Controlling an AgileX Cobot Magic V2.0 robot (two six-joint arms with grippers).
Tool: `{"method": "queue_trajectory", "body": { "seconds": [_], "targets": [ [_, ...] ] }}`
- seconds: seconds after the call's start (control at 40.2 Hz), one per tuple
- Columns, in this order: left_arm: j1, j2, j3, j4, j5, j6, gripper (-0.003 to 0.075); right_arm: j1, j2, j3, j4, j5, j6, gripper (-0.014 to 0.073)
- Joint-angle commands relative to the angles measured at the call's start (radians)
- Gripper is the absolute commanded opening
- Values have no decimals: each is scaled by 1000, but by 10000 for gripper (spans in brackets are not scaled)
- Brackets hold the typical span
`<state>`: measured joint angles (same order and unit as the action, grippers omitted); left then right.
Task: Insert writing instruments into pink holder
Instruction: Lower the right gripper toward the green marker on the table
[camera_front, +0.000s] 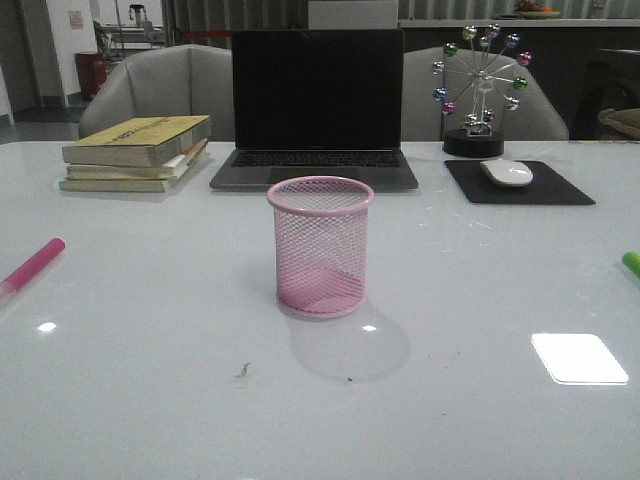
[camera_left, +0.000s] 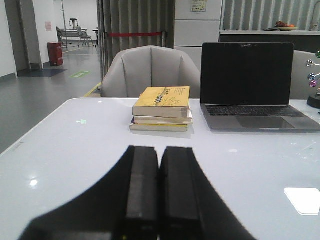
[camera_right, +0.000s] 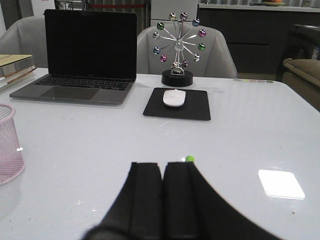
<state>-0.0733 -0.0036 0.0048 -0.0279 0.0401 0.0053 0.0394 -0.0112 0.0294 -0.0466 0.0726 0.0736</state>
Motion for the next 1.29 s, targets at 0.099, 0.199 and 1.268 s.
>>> {"method": "queue_trajectory", "body": {
  "seconds": [0.099,0.199,1.268],
  "targets": [
    [-1,-20,4,-9,-92,-5,91,0,-18,-6,-5,-89,-4,29],
    [-1,-20,4,-9,-92,-5,91,0,-18,-6,-5,-89,-4,29],
    [-1,188,-604,-5,209,-5,91,1,179,-563,-7,180,-2,29]
  ]
}}
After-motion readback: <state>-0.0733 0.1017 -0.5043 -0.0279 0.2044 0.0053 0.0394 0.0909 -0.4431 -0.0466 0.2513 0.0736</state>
